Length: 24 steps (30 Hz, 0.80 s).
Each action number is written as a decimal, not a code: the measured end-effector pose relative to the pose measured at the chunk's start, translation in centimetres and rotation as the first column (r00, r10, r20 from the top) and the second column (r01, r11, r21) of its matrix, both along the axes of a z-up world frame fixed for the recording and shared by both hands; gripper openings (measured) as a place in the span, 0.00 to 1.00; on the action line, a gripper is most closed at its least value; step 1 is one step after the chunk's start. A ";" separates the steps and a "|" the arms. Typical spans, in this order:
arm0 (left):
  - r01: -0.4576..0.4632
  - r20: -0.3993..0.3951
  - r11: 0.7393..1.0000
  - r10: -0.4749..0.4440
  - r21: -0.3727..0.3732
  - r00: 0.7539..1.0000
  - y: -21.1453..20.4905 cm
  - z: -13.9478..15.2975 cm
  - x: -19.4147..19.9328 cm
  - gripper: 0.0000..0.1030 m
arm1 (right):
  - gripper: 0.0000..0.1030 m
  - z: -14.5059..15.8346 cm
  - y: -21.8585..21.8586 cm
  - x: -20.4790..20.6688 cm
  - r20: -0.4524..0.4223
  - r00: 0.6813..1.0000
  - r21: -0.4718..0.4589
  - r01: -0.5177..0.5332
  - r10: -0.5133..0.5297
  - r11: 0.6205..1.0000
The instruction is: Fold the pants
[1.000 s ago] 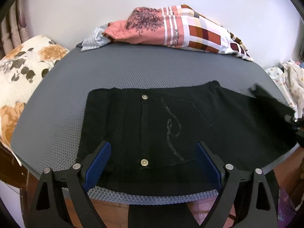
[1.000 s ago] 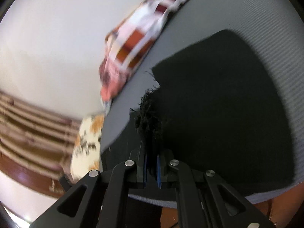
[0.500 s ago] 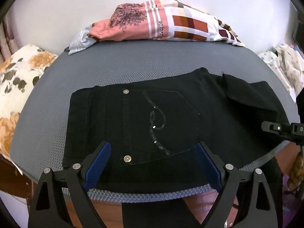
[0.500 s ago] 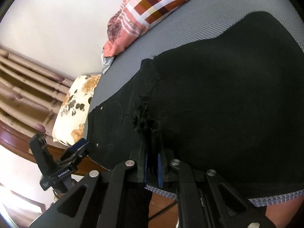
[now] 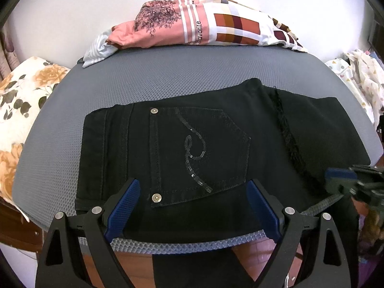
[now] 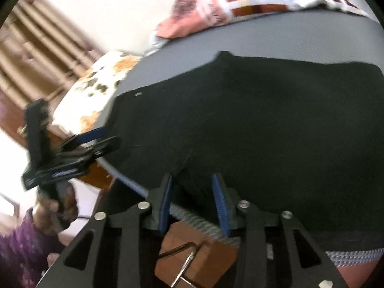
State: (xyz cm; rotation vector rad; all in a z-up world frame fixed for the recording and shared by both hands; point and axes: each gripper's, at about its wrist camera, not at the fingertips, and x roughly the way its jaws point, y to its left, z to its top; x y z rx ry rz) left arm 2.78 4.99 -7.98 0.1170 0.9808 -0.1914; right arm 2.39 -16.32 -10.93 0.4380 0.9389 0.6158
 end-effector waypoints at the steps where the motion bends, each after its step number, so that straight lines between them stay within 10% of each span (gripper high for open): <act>1: -0.001 0.000 1.000 0.001 -0.001 1.000 0.0 0.0 0.0 0.87 | 0.32 0.1 -0.5 -0.1 -0.010 1.000 0.096 -0.022 0.023 0.995; 10: -0.010 -0.004 1.000 0.010 -0.029 1.000 0.5 0.3 0.1 0.88 | 0.26 0.7 -8.4 0.0 -0.003 0.965 0.158 0.259 -0.262 0.953; 16: 0.003 -0.021 1.000 -0.003 -0.015 1.000 0.1 -0.1 0.2 0.88 | 0.19 -0.4 -6.4 0.1 -0.004 0.978 0.111 0.207 -0.208 0.972; 24: -0.030 -0.045 0.997 0.027 -0.077 0.999 1.3 0.1 0.6 0.88 | 0.18 -0.8 -1.1 -0.3 0.084 0.993 -0.193 0.092 -0.077 0.977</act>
